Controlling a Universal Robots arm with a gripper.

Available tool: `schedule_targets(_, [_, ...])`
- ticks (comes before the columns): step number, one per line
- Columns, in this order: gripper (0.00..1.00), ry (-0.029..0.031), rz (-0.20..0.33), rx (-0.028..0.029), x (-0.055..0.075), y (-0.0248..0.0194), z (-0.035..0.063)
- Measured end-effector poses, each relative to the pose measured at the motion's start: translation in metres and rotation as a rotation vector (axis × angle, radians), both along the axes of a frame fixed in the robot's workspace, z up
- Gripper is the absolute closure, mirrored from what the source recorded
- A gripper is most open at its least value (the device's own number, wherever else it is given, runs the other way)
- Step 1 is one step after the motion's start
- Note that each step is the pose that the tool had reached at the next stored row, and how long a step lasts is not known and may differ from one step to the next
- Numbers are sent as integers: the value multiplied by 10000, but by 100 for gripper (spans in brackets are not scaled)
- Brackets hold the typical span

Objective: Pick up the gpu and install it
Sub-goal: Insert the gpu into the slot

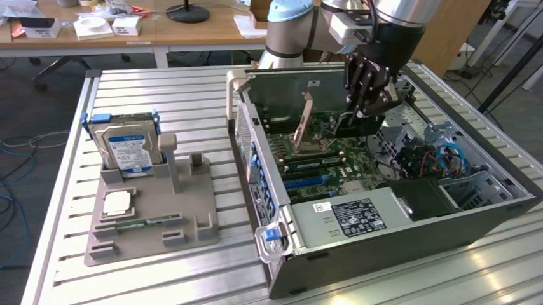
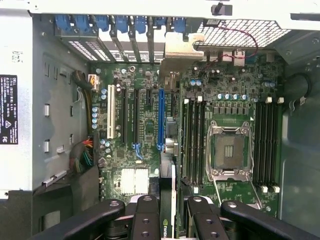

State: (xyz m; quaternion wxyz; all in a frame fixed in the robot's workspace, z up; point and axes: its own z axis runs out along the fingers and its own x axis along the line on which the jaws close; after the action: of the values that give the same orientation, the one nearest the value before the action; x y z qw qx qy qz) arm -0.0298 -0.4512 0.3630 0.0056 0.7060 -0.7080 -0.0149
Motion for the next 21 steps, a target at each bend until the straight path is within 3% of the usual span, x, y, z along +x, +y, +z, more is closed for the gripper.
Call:
schedule_targets(4, [74,-95,-1,62,-8,0,0])
schedule_targets(14, [74,-118,-1,97,-24,-3,-1])
schedule_targets(18, [74,-177,0,110,-67,-10,0])
schedule_targets(21, [74,-184,1,112,-72,-11,-3])
